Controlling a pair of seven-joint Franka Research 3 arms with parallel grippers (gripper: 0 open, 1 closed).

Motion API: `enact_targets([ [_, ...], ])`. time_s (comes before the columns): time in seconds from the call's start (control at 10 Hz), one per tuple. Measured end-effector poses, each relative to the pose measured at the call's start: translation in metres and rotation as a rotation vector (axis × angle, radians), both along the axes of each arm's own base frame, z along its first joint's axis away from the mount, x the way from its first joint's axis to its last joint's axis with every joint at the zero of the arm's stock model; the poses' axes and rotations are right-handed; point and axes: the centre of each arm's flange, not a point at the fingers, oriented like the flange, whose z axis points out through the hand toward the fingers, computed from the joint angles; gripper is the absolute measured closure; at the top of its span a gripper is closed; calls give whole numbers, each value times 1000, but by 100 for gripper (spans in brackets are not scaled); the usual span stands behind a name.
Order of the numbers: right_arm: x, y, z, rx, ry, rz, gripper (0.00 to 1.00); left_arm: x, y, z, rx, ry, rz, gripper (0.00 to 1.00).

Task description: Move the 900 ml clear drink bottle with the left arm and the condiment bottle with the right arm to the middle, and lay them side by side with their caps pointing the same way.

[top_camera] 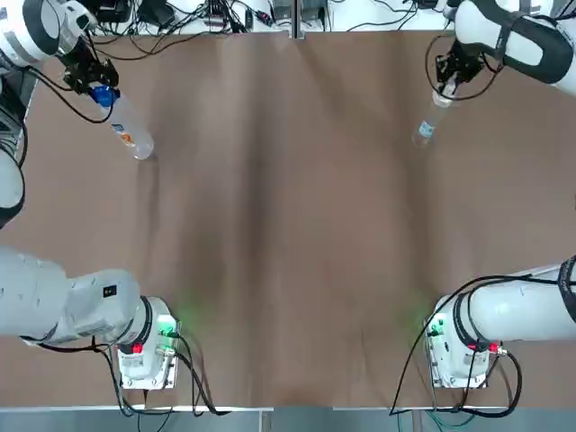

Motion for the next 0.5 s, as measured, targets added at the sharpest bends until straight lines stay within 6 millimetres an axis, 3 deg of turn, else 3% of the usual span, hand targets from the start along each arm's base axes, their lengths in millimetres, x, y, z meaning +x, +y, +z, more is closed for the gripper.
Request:
enact_targets([
  [0.3, -6, 87, 27, 6, -45, -198, 66, 14, -72, -3, -7, 28, 235, 28],
  [0.5, -1, 135, 28, 39, -42, -366, 66, 25, -119, -3, -11, 42, 439, 28],
])
